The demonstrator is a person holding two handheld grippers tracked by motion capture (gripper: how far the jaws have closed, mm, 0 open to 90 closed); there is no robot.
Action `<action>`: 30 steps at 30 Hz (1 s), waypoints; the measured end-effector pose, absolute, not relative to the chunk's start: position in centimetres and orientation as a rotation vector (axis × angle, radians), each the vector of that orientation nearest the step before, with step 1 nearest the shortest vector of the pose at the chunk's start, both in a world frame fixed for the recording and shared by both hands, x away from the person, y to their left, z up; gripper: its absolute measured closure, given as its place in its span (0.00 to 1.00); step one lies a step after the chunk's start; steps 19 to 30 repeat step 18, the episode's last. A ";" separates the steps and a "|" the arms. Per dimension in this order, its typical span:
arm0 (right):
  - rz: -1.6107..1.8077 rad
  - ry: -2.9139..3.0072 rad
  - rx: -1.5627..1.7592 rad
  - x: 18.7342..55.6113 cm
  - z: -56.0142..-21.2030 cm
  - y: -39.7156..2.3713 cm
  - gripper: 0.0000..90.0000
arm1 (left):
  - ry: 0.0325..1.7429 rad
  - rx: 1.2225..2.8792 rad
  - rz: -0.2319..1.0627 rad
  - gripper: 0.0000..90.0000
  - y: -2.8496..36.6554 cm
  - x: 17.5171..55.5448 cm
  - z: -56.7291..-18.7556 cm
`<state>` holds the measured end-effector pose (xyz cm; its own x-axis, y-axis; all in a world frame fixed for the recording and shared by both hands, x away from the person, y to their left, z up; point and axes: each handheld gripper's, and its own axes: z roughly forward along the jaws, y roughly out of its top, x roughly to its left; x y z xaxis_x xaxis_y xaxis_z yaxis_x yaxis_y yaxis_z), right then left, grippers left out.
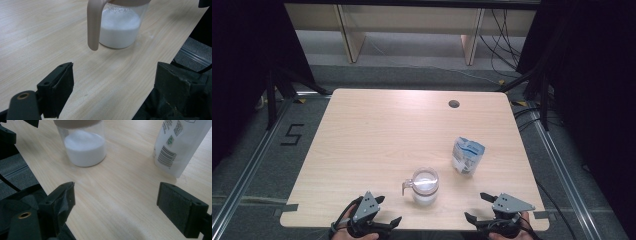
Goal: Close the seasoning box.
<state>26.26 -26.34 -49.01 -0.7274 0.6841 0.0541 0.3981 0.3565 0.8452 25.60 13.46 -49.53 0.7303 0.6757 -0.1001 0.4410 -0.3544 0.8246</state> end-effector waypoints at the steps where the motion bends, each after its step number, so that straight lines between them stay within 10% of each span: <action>1: 1.311 2.331 1.007 25.9 -49.0 -26.2 0.18 | 0.851 2.009 0.323 0.17 13.5 25.6 -49.6; 30: 1.306 2.331 0.954 26.0 -49.2 -26.4 0.18 | 0.862 2.008 0.316 0.17 13.5 25.8 -49.7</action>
